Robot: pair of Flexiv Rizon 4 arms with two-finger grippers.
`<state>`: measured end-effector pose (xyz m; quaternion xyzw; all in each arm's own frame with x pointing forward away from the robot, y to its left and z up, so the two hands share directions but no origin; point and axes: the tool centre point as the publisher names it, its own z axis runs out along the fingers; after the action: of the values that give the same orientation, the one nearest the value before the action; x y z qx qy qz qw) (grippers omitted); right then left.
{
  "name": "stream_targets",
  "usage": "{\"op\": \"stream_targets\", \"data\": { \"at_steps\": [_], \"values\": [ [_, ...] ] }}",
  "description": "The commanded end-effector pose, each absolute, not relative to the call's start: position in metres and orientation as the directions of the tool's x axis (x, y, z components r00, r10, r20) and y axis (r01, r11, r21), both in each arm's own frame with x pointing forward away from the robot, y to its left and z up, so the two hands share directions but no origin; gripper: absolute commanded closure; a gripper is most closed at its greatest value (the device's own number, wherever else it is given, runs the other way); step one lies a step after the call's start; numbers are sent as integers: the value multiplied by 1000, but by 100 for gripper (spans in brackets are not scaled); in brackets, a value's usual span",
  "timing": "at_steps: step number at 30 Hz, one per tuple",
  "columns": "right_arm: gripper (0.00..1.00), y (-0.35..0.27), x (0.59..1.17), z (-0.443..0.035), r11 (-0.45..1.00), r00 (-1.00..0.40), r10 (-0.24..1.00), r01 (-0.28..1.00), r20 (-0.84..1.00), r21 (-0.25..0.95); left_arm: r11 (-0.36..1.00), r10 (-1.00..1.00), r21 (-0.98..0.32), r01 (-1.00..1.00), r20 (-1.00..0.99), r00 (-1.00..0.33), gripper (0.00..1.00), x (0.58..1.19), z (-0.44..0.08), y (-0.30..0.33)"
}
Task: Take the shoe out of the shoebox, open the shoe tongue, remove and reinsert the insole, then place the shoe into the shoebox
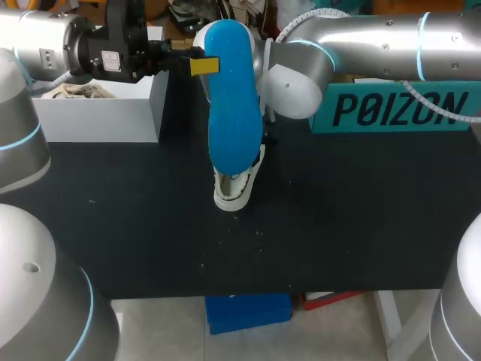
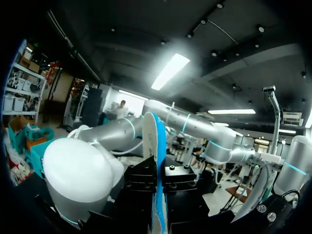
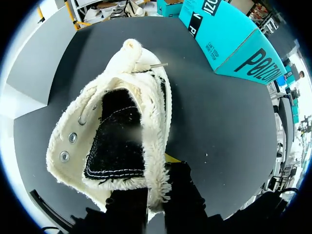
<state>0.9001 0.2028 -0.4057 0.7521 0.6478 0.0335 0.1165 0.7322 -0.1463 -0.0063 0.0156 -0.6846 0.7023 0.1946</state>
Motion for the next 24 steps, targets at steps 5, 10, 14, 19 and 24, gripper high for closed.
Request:
{"op": "stream_targets", "data": {
  "at_steps": [5,10,14,19,24],
  "values": [
    [100,202,899,-406,-93,116,989,969,-89,230,13,249,-956,-294,288,-925,100,732,-7,-148],
    [100,200,898,-406,-79,102,991,972,-91,221,13,249,-956,-294,288,-925,100,732,-7,-148],
    [100,196,899,-403,-71,94,991,974,-96,215,13,249,-956,-294,288,-925,100,732,-7,-148],
    [100,196,903,-400,-39,63,992,976,-107,213,13,249,-956,-294,288,-925,100,732,-7,-148],
    [100,198,905,-399,-16,40,993,978,-112,208,13,249,-956,-294,288,-925,100,732,-7,-148]
  ]
}}
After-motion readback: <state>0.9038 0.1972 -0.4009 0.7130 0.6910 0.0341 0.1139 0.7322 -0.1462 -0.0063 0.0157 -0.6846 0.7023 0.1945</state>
